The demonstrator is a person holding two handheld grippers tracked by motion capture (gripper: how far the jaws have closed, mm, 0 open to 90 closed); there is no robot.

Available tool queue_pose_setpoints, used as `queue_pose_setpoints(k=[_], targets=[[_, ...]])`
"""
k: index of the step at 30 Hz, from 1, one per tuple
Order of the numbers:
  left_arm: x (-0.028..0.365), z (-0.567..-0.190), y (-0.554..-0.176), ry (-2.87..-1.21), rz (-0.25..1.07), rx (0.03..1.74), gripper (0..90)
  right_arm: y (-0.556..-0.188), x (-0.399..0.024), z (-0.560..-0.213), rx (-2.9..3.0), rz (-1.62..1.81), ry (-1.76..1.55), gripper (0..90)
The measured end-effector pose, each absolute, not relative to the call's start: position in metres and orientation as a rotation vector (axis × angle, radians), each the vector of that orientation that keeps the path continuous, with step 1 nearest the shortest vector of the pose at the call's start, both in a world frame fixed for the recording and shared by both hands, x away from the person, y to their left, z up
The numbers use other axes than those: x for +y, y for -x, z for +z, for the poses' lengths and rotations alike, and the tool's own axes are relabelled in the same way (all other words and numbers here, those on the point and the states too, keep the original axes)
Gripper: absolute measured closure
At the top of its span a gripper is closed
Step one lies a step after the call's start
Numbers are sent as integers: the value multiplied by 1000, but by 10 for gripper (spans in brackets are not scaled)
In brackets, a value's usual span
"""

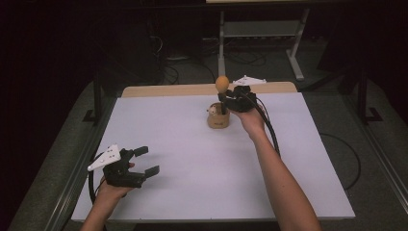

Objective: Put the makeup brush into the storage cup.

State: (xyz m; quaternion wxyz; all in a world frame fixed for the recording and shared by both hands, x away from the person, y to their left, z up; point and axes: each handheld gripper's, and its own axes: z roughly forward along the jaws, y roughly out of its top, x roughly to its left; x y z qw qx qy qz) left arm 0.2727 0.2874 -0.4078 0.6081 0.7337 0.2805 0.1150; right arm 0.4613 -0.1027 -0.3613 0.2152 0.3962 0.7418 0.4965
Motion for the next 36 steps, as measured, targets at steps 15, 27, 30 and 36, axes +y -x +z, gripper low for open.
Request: queue_pose_setpoints(k=[15,27,30,36], targets=[[288,-408,-273,-1700,268,646,101,-460,-114,-360,2052,1417,-1152,232],[287,-408,-273,-1701,268,644,101,-449,-122,-362,2064,1453,-1138,172],[287,-408,-273,-1700,267,647,101,-444,-125,-362,2069,1457,-1130,151],[287,-408,-273,-1699,267,649,101,-439,-130,-362,2063,1473,-1121,136]])
